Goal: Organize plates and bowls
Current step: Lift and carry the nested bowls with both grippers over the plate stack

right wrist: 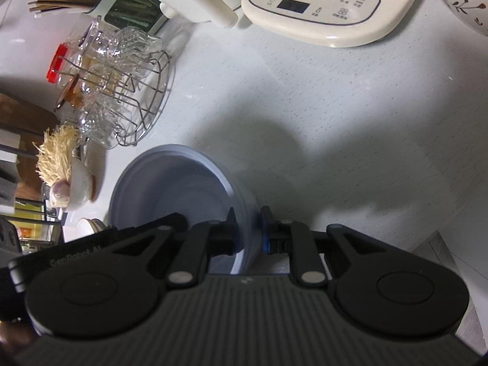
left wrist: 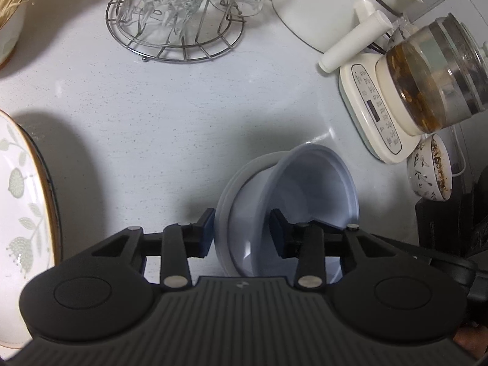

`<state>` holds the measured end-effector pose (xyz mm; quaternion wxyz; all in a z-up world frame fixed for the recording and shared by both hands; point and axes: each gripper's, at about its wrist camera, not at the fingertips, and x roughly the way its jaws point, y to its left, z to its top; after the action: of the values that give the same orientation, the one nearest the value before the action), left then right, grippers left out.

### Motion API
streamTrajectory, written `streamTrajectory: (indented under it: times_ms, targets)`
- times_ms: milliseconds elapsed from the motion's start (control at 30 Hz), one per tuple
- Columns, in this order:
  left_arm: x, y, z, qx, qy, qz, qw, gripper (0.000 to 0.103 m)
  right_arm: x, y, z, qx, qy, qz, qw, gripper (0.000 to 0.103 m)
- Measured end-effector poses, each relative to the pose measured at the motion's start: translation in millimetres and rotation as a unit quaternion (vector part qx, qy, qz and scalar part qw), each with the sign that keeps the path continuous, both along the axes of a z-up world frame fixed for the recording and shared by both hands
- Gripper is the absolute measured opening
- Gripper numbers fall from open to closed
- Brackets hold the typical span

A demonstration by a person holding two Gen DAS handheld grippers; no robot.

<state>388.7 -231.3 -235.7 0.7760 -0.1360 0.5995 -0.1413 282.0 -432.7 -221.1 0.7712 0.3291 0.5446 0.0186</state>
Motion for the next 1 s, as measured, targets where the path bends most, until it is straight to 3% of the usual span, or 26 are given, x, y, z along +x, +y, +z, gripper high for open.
streamTrajectory:
  times_ms: [333,667,1000]
  targets:
    - [-1.6,12.5,9.8,-0.022,-0.011,-0.008,0.9997,0.038,-5.1,8.2,10.1,-0.019,-0.006,-0.004,1.000,0.017]
    - [-14.7,34.2,61.9,-0.031,-0.033,-0.031,0.9985,0.038,-19.5,21.3,55.3,-0.007,-0.038,-0.022,0.999,0.018]
    - [-23.1,54.1,103.4,-0.044,-0.066,-0.052,0.9955,0.038,-21.4,44.3,102.1,-0.052,-0.097,0.007,0.994,0.018]
